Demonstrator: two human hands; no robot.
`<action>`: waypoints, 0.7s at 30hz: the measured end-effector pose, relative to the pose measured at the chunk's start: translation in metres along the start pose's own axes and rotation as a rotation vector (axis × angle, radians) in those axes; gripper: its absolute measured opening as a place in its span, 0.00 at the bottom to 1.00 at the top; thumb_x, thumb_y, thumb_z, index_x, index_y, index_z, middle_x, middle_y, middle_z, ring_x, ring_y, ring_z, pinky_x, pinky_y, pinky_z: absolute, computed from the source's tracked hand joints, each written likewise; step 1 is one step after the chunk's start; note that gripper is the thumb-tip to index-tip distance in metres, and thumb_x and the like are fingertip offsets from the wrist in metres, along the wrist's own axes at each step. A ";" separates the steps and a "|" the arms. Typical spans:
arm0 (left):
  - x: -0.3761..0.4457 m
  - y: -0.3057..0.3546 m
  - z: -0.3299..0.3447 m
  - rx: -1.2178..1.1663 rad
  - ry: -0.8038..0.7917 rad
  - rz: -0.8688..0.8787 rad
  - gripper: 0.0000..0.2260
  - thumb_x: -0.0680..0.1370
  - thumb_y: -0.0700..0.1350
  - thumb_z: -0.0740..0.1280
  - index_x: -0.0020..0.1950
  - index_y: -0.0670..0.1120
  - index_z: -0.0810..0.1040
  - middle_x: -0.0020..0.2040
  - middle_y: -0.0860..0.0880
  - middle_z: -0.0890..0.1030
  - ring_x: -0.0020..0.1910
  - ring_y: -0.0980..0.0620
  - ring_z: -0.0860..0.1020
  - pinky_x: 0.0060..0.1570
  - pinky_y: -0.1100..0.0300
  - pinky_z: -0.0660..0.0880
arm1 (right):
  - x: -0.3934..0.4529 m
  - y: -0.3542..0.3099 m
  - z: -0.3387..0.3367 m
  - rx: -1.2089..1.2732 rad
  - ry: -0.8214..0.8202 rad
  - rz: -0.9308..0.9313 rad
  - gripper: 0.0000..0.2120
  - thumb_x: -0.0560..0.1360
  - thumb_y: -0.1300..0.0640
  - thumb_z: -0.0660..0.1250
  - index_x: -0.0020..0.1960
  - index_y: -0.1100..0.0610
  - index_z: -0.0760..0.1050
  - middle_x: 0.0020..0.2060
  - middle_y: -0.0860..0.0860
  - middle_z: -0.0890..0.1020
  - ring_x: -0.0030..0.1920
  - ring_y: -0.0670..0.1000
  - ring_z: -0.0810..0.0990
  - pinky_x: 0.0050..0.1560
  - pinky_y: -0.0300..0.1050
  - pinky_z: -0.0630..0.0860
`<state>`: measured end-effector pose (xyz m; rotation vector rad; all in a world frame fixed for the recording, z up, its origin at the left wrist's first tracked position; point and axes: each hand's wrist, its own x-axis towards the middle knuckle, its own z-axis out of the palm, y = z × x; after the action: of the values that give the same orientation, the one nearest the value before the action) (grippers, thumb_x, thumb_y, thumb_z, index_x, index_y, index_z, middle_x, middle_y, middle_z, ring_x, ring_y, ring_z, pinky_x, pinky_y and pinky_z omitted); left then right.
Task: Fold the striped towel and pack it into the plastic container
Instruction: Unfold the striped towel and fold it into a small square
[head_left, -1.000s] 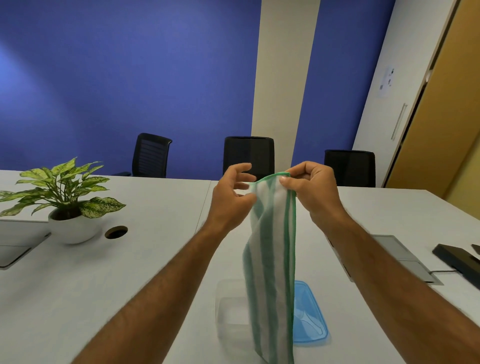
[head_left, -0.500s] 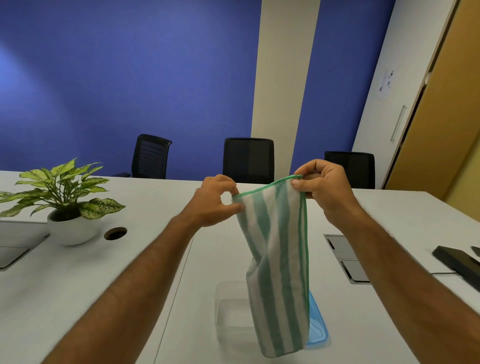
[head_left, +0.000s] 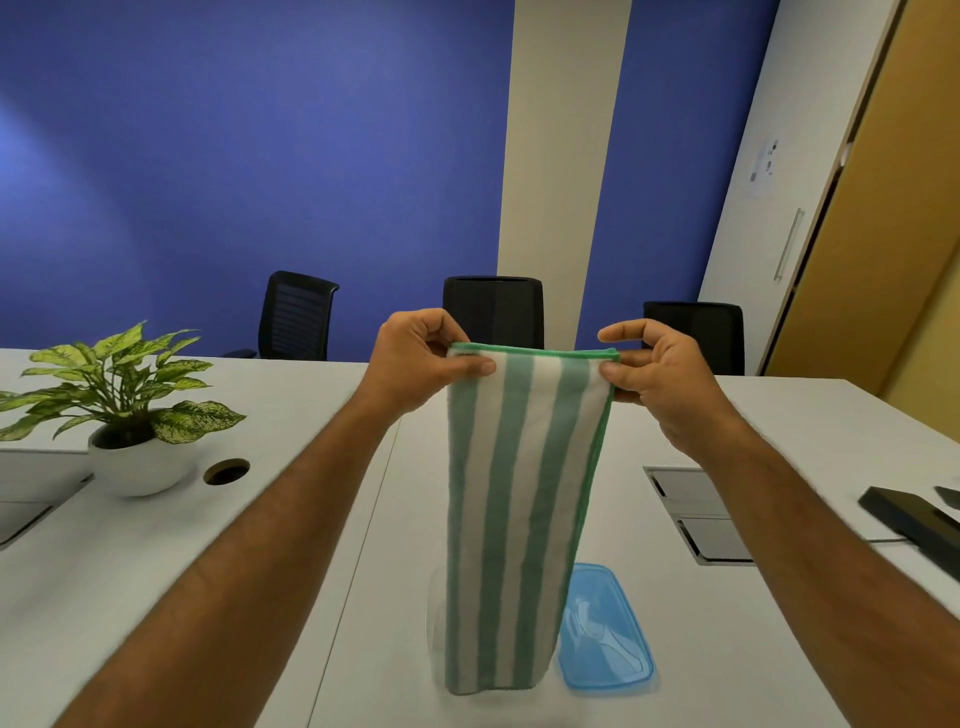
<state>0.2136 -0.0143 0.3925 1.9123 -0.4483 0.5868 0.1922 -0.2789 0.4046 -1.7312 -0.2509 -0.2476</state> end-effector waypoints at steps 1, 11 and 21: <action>0.000 -0.001 0.000 0.002 -0.002 -0.006 0.12 0.66 0.44 0.81 0.40 0.42 0.79 0.39 0.47 0.84 0.38 0.50 0.84 0.39 0.59 0.83 | 0.000 0.000 0.001 0.001 0.005 -0.016 0.10 0.75 0.67 0.68 0.52 0.54 0.76 0.46 0.54 0.84 0.48 0.55 0.85 0.45 0.47 0.85; -0.004 -0.012 -0.013 -0.151 0.008 -0.066 0.08 0.68 0.40 0.79 0.40 0.45 0.81 0.38 0.46 0.84 0.38 0.49 0.81 0.38 0.59 0.79 | -0.002 -0.001 0.008 0.022 0.019 -0.075 0.04 0.72 0.66 0.71 0.46 0.59 0.81 0.44 0.57 0.86 0.47 0.59 0.86 0.42 0.46 0.85; -0.009 0.017 0.005 0.365 -0.120 0.134 0.23 0.67 0.63 0.74 0.55 0.50 0.81 0.48 0.53 0.85 0.46 0.57 0.82 0.48 0.61 0.79 | -0.002 0.005 0.028 -0.022 -0.016 -0.112 0.04 0.70 0.64 0.74 0.44 0.57 0.83 0.44 0.58 0.85 0.46 0.60 0.85 0.41 0.48 0.84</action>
<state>0.1977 -0.0249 0.3986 2.2866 -0.5810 0.6795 0.1927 -0.2518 0.3949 -1.7442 -0.3584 -0.3192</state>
